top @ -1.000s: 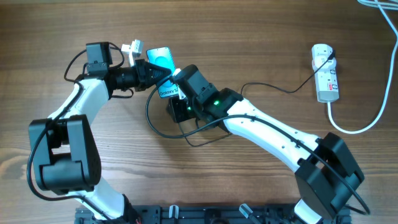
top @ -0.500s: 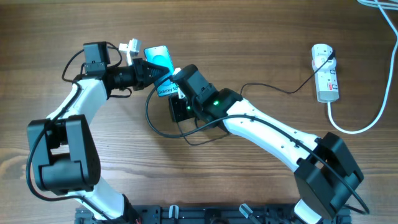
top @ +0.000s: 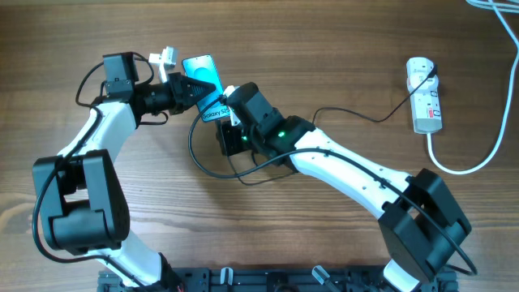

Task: Plug charger to phone and switch on socket
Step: 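Push the USB-C plug into the phone's bottom port with right gripper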

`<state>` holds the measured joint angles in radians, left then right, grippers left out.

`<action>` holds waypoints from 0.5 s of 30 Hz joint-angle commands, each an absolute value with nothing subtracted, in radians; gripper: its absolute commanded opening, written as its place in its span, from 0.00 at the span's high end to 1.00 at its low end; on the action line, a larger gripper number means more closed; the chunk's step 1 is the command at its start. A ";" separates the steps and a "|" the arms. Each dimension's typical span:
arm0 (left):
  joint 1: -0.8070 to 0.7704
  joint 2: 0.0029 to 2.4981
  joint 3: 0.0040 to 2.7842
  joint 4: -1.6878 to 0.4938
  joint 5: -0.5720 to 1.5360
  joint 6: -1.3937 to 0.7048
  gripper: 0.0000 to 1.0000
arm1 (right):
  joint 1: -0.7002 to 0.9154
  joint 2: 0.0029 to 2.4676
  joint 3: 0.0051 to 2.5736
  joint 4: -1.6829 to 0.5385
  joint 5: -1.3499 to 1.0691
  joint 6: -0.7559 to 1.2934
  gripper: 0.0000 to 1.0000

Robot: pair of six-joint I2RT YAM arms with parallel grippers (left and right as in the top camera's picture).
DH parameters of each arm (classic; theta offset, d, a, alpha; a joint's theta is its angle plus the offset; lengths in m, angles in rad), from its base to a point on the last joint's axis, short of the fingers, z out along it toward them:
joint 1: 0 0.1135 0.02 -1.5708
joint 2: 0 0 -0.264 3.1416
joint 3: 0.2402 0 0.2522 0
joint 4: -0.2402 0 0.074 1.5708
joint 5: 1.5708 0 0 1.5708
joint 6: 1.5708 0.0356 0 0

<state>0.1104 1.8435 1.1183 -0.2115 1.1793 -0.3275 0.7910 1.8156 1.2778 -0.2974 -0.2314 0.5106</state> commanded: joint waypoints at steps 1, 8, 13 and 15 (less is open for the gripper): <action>0.080 1.827 1.103 -0.235 1.242 -0.322 0.96 | 0.759 1.810 1.314 -0.208 -0.218 0.482 0.95; 0.080 1.827 1.103 -0.235 1.242 -0.322 0.96 | 0.759 1.810 1.314 -0.174 -0.218 0.473 0.96; 0.080 1.827 1.103 -0.234 1.241 -0.322 0.96 | 0.759 1.810 1.314 -0.197 -0.218 0.473 0.64; 0.080 1.827 1.103 -0.234 1.242 -0.322 0.96 | 0.759 1.806 1.314 -0.253 -0.218 0.471 0.52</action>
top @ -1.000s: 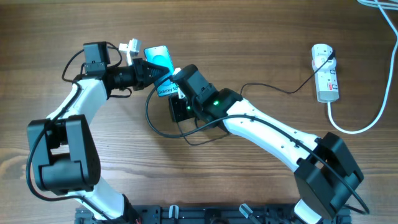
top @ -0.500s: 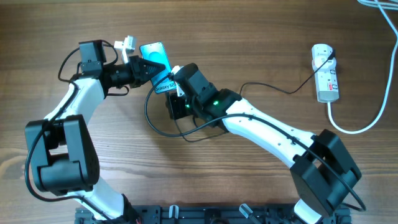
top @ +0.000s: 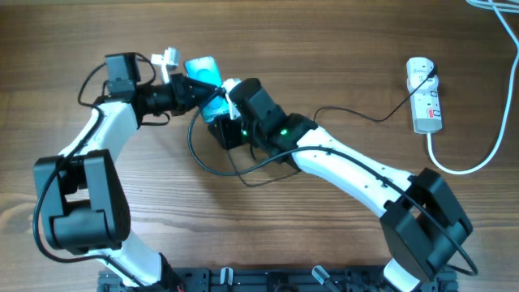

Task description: Plug charger to phone and switch on socket

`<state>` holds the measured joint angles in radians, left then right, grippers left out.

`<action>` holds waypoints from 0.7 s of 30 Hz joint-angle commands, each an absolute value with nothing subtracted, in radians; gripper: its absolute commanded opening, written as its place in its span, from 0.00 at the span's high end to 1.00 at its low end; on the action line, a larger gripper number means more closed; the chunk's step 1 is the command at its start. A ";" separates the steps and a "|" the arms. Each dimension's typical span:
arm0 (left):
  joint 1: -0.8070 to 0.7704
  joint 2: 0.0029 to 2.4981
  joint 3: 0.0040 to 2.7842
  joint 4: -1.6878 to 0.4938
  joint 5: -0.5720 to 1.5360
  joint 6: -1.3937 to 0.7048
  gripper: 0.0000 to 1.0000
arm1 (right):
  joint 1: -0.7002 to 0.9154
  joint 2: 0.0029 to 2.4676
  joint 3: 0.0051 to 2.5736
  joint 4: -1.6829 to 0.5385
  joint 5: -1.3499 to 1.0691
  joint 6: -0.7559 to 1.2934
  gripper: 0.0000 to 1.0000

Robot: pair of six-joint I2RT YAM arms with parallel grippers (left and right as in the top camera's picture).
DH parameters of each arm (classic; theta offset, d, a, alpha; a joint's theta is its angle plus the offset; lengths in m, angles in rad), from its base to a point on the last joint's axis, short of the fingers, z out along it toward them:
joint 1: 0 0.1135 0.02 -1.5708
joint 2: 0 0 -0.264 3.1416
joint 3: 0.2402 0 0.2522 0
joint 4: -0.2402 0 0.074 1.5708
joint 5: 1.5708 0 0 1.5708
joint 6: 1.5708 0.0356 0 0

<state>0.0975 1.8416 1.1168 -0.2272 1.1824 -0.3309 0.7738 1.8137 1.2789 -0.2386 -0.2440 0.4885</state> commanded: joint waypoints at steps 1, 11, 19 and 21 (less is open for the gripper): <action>0.080 1.827 1.103 -0.234 1.241 -0.322 0.96 | 0.759 1.803 1.314 -0.270 -0.218 0.471 0.43; 0.072 1.827 1.103 -0.263 1.065 -0.323 0.96 | 0.567 1.661 1.314 -0.582 -0.217 0.445 0.00; -0.096 1.827 1.103 -0.286 0.741 -0.467 0.96 | 0.493 1.661 1.314 -0.673 -0.141 0.445 0.00; -0.140 1.827 1.103 -0.306 0.658 -0.535 0.96 | 0.493 1.661 1.314 -0.673 -0.141 0.446 0.00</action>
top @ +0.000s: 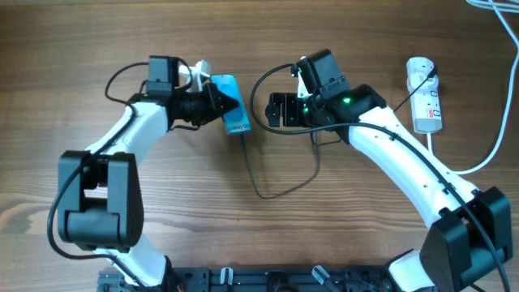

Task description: Plug charger to phone and switch on socket

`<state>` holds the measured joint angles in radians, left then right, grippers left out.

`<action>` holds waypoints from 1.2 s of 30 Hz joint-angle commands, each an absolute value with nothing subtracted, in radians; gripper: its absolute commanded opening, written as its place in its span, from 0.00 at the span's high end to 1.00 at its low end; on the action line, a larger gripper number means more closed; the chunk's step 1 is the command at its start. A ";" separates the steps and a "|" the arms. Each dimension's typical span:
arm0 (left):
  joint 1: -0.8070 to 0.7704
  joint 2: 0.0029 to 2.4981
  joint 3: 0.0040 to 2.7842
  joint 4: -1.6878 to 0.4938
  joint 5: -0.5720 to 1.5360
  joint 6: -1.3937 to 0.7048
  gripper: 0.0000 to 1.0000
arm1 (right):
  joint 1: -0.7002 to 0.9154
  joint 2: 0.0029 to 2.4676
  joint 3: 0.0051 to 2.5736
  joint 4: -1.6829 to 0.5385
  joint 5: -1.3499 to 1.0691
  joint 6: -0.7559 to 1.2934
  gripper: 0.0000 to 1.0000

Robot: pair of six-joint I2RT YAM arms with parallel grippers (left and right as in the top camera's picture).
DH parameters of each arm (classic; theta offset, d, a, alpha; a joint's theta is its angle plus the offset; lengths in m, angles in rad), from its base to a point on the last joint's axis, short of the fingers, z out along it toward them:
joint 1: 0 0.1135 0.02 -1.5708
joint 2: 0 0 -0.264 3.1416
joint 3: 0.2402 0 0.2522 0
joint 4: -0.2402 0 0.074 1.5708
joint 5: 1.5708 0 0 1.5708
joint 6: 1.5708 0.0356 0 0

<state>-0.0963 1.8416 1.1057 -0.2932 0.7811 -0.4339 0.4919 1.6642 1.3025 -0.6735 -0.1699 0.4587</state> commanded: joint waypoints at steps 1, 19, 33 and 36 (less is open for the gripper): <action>-0.154 1.827 1.103 -0.308 0.633 -0.541 0.96 | 0.493 1.661 1.314 -0.673 -0.141 0.446 0.00; -0.364 1.862 1.103 -0.437 0.250 -0.638 0.96 | 0.493 1.661 1.314 -0.673 -0.141 0.446 0.00; -0.365 1.868 1.103 -0.450 0.249 -0.640 0.91 | 0.493 1.661 1.314 -0.673 -0.141 0.446 0.00; -0.365 1.879 1.103 -0.447 0.250 -0.646 0.90 | 0.493 1.661 1.314 -0.673 -0.141 0.446 0.00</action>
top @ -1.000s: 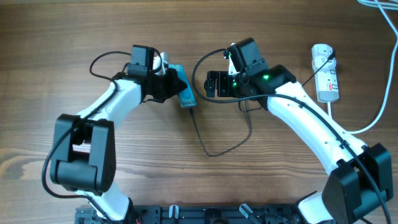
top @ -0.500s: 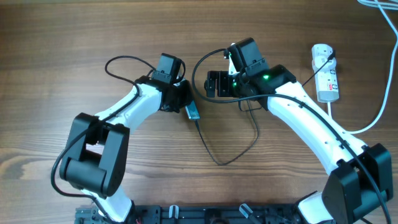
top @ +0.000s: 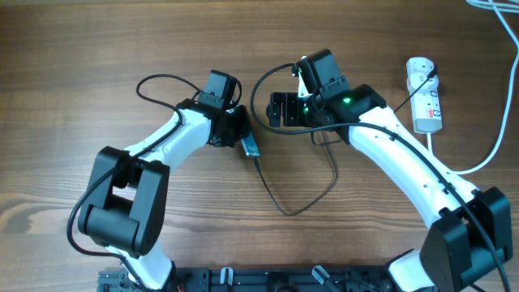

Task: Plug charger to phone and switch on socket
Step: 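Lower the phone flat onto the table with the left gripper and release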

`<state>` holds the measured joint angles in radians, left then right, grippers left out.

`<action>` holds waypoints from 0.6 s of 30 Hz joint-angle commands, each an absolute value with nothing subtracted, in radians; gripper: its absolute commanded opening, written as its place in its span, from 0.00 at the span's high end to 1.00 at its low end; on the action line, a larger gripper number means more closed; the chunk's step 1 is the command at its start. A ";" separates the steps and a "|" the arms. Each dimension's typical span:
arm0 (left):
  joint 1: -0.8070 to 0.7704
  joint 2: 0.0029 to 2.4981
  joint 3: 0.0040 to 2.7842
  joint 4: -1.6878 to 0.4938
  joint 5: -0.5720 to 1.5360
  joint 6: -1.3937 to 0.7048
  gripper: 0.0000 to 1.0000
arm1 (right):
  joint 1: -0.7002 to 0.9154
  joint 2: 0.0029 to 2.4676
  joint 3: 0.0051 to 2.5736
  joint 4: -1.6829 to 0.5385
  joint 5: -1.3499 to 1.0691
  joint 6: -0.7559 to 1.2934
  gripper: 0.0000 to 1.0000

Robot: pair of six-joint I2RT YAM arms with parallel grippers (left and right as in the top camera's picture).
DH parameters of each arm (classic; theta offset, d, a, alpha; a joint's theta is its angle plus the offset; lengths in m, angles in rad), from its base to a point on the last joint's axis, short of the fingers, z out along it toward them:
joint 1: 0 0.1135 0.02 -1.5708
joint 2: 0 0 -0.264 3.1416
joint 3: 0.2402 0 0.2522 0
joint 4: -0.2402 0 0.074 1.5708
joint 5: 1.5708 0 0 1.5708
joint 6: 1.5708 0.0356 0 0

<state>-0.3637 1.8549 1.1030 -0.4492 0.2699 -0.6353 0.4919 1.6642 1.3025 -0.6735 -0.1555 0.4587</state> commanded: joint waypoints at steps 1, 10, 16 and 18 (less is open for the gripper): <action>-0.365 1.880 1.103 -0.446 0.250 -0.649 0.90 | 0.493 1.661 1.314 -0.673 -0.141 0.446 0.00; -0.364 1.880 1.103 -0.446 0.249 -0.661 0.81 | 0.493 1.661 1.314 -0.673 -0.141 0.446 0.00; -0.364 1.880 1.103 -0.446 0.249 -0.661 0.77 | 0.493 1.661 1.314 -0.673 -0.141 0.446 0.00; -0.364 1.880 1.103 -0.446 0.249 -0.661 0.75 | 0.493 1.661 1.314 -0.673 -0.141 0.446 0.00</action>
